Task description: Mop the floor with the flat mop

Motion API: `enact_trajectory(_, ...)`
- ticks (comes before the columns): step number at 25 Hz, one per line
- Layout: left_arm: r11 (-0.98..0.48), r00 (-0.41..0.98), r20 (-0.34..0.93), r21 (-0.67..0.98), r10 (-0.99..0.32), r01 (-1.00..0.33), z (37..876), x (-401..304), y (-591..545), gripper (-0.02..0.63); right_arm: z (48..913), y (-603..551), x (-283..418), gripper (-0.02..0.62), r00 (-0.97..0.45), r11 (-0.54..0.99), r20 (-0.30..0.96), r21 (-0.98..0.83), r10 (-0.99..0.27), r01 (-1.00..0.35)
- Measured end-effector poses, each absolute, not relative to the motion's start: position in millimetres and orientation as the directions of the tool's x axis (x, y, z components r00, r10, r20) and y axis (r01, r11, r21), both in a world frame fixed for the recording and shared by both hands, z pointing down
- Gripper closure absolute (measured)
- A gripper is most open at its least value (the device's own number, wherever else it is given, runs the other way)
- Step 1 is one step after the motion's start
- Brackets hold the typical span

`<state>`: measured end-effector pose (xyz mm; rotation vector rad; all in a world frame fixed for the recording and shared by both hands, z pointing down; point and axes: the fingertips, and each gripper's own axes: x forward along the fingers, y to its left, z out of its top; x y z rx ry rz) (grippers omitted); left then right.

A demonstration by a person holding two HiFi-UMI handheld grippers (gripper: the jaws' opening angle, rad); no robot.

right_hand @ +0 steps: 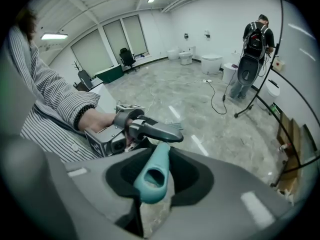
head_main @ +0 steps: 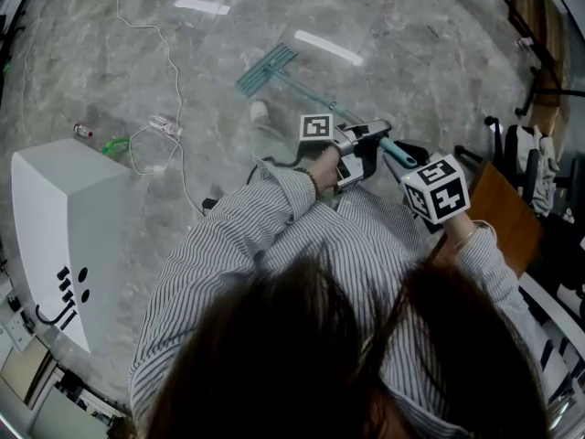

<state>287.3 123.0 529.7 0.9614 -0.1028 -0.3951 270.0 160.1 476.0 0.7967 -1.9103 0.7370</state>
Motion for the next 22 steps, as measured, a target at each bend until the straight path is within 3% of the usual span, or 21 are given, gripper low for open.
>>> enact_trajectory(22,0.507,0.938,-0.083,0.824,-0.337,0.255,541,286,145,0.445,487,183,267,0.483,-0.369,0.579,0.901,-0.18,-0.226,-0.795)
